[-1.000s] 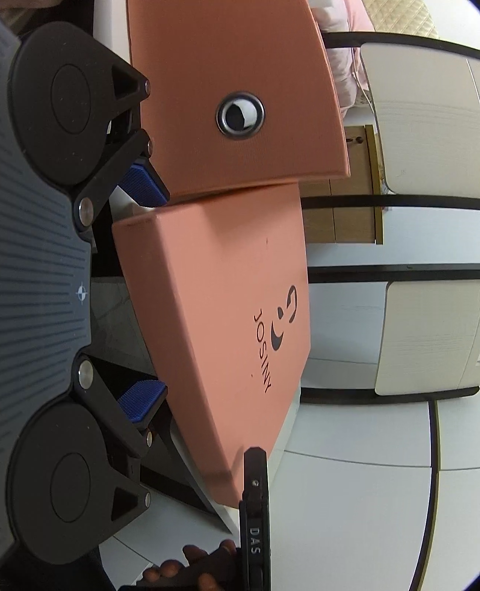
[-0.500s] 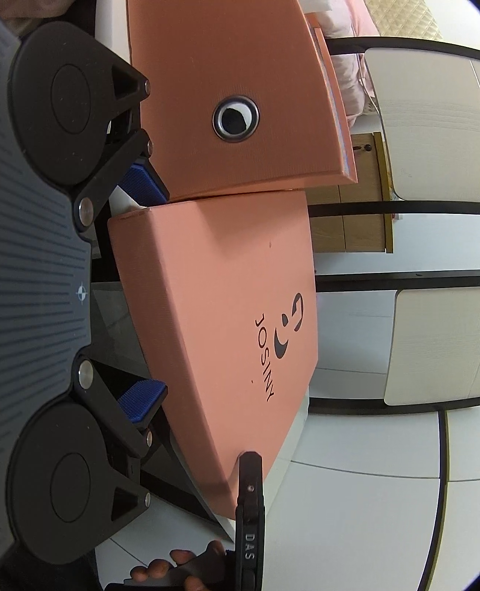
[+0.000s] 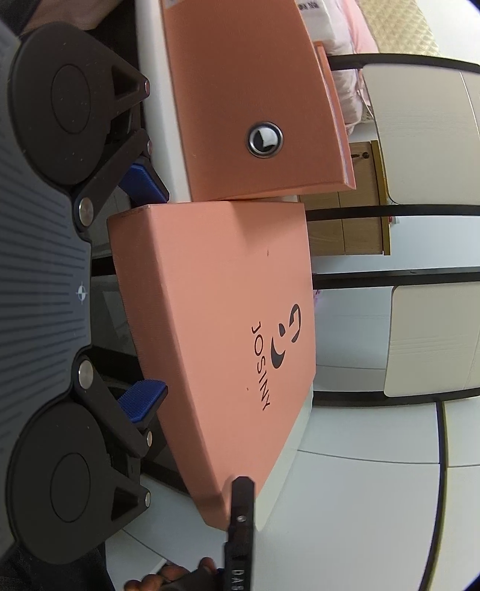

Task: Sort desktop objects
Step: 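Move both grippers to opposite edges of the pink JOSINY lid, then grasp the lid edges with both grippers and lift the lid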

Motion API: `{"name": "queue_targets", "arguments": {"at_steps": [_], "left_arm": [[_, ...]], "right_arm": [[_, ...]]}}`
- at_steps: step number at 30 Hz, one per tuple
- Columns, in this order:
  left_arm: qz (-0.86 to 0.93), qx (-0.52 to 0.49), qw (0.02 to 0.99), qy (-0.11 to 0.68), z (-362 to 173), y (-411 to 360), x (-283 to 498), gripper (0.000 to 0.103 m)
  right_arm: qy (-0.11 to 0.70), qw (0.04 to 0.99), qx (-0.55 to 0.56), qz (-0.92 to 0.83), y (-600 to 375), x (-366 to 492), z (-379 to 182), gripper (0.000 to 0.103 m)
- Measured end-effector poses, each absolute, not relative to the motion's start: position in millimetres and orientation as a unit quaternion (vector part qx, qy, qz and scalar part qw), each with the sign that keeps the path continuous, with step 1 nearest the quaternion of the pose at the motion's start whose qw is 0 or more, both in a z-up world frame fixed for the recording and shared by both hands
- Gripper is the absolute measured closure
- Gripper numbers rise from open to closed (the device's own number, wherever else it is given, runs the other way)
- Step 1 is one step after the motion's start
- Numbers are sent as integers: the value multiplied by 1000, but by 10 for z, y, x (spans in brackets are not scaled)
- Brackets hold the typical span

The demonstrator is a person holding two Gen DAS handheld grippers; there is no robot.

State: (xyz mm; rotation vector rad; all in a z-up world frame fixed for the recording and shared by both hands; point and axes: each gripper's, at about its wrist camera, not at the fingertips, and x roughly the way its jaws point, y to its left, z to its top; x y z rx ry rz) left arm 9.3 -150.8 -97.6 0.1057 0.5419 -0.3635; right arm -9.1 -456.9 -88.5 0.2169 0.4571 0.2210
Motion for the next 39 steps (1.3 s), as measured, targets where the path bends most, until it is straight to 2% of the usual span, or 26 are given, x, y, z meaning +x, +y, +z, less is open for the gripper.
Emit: {"name": "queue_targets", "arguments": {"at_steps": [6, 9, 13, 18, 20, 21, 22, 23, 27, 31, 34, 39], "left_arm": [[-186, 36, 945, 267, -958, -1405, -72, 2], [-200, 5, 944, 264, -921, -1276, -15, 2], [-227, -84, 924, 295, -895, -996, 273, 2], [-271, -223, 859, 373, -1103, -703, 759, 3], [-274, -262, 834, 401, -1231, -663, 889, 9], [-279, -283, 820, 411, -1290, -646, 938, 11], [-291, -306, 806, 415, -1334, -631, 969, 20], [-299, -322, 795, 417, -1359, -623, 990, 25], [-304, -328, 793, 414, -1329, -643, 982, 28], [-322, -331, 796, 391, -1160, -614, 882, 29], [-340, -334, 801, 361, -937, -565, 776, 29], [-354, -302, 824, 322, -622, -548, 605, 30]], "right_arm": [[218, 959, 118, 140, -4643, -351, -894, 0], [219, 947, 179, 152, -4799, -324, -941, 0], [249, 923, 263, 130, -4971, -159, -1050, 0], [284, 886, 348, 116, -5155, 51, -1224, 0], [293, 873, 371, 120, -5207, 113, -1286, 1], [294, 870, 375, 125, -5218, 127, -1302, 5], [296, 867, 379, 130, -5221, 139, -1317, 11], [299, 862, 385, 139, -5219, 145, -1335, 13], [284, 858, 399, 158, -5217, 56, -1316, 36], [261, 871, 389, 150, -5176, -100, -1153, 36], [215, 889, 372, 156, -5124, -288, -912, 36], [188, 887, 392, 152, -5015, -532, -719, 36]]}}
